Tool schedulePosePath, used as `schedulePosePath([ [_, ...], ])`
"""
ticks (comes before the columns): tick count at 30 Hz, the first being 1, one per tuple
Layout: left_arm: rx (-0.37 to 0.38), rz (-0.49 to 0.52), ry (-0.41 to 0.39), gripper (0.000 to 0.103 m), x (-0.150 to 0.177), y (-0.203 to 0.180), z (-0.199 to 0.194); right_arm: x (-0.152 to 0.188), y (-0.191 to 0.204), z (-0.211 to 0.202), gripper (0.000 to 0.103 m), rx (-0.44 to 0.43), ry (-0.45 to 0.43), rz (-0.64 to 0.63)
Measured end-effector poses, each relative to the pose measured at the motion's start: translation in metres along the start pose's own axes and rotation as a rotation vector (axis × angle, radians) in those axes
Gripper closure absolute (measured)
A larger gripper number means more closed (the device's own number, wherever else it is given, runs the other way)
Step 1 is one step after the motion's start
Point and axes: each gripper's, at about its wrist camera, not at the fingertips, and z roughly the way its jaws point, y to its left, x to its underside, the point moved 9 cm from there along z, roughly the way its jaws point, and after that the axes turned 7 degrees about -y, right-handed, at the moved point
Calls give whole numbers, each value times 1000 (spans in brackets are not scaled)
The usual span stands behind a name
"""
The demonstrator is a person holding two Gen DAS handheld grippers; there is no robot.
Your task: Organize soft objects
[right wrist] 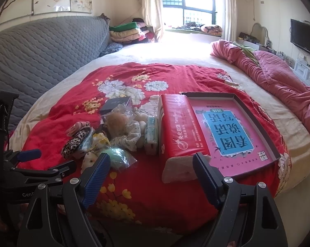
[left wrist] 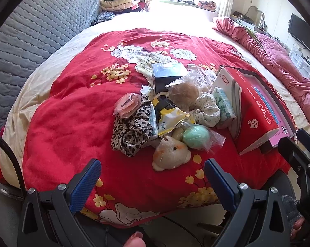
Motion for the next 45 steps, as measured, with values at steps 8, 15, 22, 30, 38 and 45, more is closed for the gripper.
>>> schedulePosePath([
  [8,0,2,-2,2,0,0,0,0,-1,-1,20,1,-1,0],
  [15,2,5,-2,2,0,0,-1,0,-1,-1,20,-1,-2,-2],
  [22,2,4,-3,2,0,0,-1,0,-1,-2,20,-2,-5,-2],
  [30,0,4,-5,2,0,1,-1,-1,-1,-3,20,0,-7,-1],
  [38,1,2,-3,2,0,0,-2,-1,-1,-2,20,-1,-5,0],
  [45,5,-7,2,2,1,2,0,1,2,1,20,-5,0,-4],
])
